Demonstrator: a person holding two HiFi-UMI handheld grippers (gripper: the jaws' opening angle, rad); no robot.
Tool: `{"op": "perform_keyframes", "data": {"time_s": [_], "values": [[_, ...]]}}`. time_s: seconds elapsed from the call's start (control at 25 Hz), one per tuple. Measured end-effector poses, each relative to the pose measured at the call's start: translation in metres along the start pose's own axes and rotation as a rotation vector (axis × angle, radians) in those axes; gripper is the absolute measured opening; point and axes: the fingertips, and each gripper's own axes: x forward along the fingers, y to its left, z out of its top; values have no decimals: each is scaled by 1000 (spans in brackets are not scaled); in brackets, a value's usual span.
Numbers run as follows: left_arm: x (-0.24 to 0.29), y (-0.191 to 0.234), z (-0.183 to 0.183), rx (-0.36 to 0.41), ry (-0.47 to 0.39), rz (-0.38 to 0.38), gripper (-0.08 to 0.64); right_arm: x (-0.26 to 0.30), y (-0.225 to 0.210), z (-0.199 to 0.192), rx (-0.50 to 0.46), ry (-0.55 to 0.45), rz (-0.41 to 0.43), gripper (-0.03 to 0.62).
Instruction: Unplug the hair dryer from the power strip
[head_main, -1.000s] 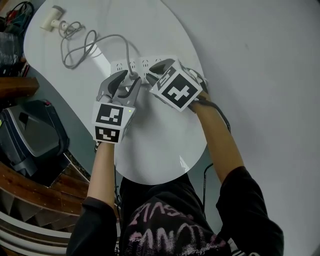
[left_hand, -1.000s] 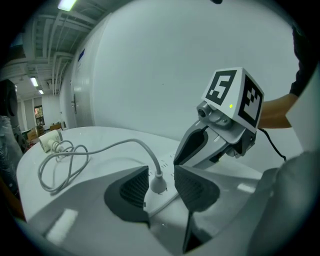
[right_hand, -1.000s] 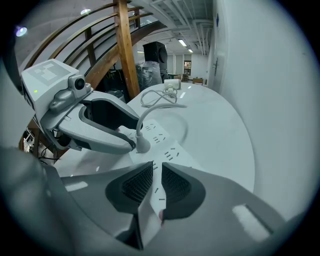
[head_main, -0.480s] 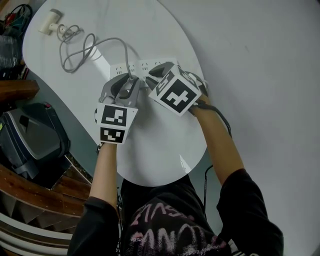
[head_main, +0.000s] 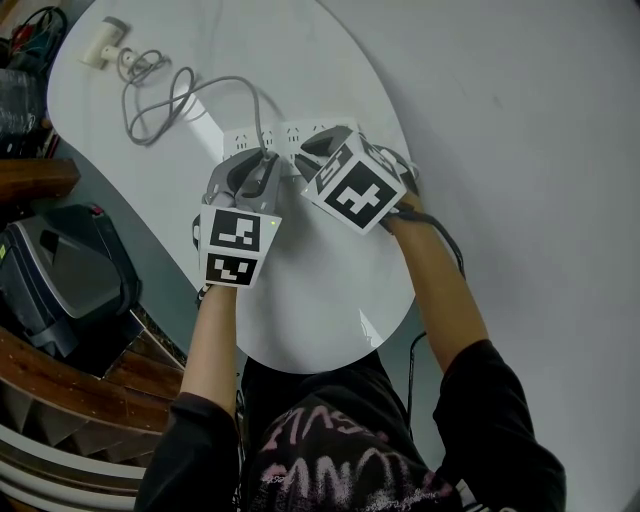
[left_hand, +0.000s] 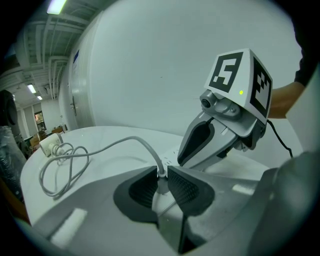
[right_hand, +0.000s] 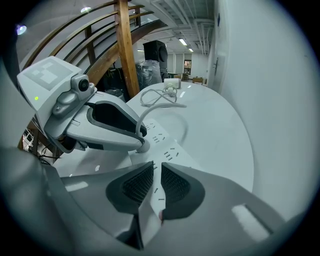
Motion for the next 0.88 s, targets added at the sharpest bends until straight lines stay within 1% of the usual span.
{"op": "perform_keyframes", "data": {"time_s": [0.2,0.52,0.64,0.72,0.76,0.88], "values": [[0,1,0,1,-1,1,64,1,0,0,-7,19,-2,77],[-1,2,2,-23,2,-1,58,2,0,0,-11,50,-18,77],[-2,3,2,-66,-5,-9,55,2,1,0,-19,62,-24,78],[-3,4,2,-92,-8,-11,55,1,2,0,-13,53,-28,78],[-3,4,2,-80,-5,-8,55,1,2,0,-7,47,-28,77],[-4,1,2,7,13,-2,54,1,2,0,-3,60,-27,77]]}}
